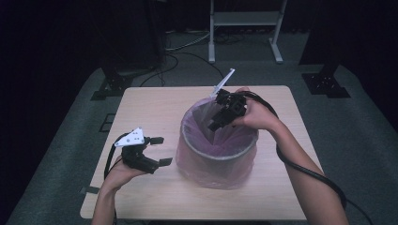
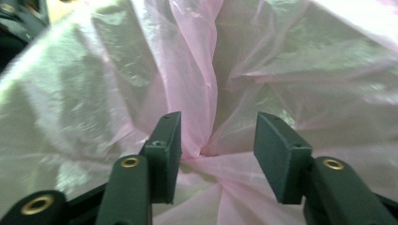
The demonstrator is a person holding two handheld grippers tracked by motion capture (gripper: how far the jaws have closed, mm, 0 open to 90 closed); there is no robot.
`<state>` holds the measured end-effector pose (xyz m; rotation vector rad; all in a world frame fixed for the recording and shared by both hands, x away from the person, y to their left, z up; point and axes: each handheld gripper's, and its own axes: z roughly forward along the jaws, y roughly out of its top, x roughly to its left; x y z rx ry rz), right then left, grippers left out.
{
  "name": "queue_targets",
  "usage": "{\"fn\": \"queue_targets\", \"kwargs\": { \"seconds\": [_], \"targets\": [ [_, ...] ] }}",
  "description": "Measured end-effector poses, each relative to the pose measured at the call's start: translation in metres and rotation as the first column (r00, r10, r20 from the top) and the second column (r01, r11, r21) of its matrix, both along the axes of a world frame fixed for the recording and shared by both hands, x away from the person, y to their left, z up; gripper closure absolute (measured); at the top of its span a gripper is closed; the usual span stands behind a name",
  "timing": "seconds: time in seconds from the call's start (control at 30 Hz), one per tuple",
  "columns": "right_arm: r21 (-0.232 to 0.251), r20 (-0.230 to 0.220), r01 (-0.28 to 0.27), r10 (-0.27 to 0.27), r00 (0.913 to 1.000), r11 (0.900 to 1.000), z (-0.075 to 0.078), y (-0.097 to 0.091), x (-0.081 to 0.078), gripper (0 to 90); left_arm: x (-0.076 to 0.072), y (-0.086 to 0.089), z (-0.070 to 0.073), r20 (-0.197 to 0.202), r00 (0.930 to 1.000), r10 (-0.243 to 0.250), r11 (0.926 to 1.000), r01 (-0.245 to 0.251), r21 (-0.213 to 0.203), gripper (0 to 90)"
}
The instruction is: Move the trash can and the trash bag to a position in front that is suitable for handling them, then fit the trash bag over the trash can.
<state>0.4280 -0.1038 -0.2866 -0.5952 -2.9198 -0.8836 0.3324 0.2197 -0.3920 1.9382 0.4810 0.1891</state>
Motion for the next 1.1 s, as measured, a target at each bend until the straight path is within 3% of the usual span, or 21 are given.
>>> {"fn": "queue_targets", "kwargs": {
  "seconds": [0.13, 0.33, 0.83, 1.1],
  "targets": [
    [0.065, 0.011, 0.021, -0.022, 0.9997, 0.9977, 0.007, -0.018, -0.005, 43.6, 0.001, -0.001, -0.001, -0.003, 1.0, 0.001, 1.0, -0.001, 0.002, 9.4],
    [0.156, 0.045, 0.053, -0.061, 0.9971, 0.9864, 0.014, -0.043, -0.012, 37.4, 0.0, -0.002, -0.002, -0.01, 0.9999, 0.0, 1.0, 0.0, 0.0, 8.5],
    [0.241, 0.081, 0.131, -0.154, 0.9847, 0.9616, 0.018, -0.085, -0.022, 34.5, 0.001, -0.004, -0.003, -0.014, 0.9999, 0.0, 1.0, 0.0, -0.002, 8.5],
    [0.289, 0.079, 0.182, -0.213, 0.9739, 0.94, 0.016, -0.114, -0.028, 34.4, 0.002, -0.004, -0.006, -0.027, 0.9996, 0.004, 1.0, -0.004, 0.001, 8.4]
  ]
}}
